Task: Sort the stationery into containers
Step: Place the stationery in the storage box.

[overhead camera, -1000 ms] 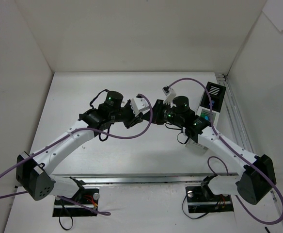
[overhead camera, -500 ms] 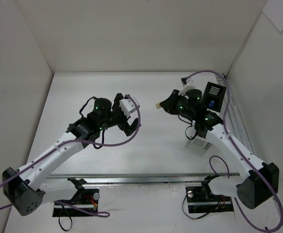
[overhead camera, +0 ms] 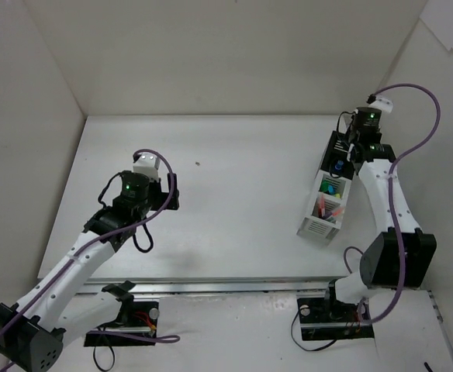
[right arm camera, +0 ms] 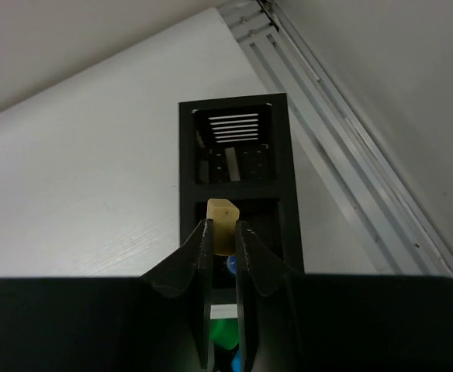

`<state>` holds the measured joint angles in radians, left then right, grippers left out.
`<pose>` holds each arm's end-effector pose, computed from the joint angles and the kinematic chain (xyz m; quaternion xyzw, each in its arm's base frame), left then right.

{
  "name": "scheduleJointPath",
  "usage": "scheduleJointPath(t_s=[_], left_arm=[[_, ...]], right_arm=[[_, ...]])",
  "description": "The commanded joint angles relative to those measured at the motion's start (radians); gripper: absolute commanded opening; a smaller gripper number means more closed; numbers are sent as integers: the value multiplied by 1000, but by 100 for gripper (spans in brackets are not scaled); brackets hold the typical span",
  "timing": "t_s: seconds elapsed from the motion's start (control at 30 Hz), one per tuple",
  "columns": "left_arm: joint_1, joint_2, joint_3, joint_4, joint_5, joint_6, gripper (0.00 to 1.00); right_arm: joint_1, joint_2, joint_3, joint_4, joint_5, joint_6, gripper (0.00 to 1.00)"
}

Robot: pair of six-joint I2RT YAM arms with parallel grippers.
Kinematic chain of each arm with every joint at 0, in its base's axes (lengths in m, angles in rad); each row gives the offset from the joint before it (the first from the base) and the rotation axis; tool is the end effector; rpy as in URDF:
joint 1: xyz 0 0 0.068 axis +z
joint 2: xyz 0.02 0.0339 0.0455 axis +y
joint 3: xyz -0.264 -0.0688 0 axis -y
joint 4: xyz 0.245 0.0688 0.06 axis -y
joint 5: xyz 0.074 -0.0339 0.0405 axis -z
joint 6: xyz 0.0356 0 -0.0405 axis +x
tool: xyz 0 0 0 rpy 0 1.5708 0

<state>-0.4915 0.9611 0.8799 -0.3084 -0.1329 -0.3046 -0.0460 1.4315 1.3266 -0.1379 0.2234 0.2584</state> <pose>0.1953 -0.0992 0.3284 0.0405 0.8286 -0.1645 0.5336 0.3381 -0.0235 0.3828 0.1866 0.7632 -0.0224 0.6183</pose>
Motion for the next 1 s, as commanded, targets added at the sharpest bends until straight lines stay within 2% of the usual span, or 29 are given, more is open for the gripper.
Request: scheduleJointPath(t_s=[0.0, 0.3, 0.37, 0.4, 0.47, 0.5, 0.63, 0.73, 0.83, 0.97], left_arm=[[30, 4, -28, 49, 2, -82, 99], [79, -15, -19, 49, 6, -73, 99], [79, -18, -16, 35, 3, -73, 99], [79, -18, -15, 31, 0, -74, 99], [88, -21, -16, 17, -8, -77, 100], [88, -21, -15, 11, -16, -77, 99], [88, -42, -18, -18, -22, -93, 99], [88, -67, -19, -12, -11, -93, 99], [88, -91, -13, -12, 7, -99, 99], [88, -142, -22, -18, 21, -111, 99]], right_arm=[[-38, 97, 104, 4, 19, -73, 0], [-98, 328, 269, 9, -19, -99, 0], [-100, 354, 276, 11, -24, -96, 13], [-101, 360, 281, 9, -24, -94, 16], [-100, 360, 283, 11, -18, -91, 37], [-103, 354, 284, 11, -19, -94, 41], [-101, 264, 267, 9, -39, -97, 70], [-100, 196, 218, 8, -50, -73, 98], [-101, 64, 111, 8, -41, -28, 98], [-100, -208, -148, 8, -42, 31, 98]])
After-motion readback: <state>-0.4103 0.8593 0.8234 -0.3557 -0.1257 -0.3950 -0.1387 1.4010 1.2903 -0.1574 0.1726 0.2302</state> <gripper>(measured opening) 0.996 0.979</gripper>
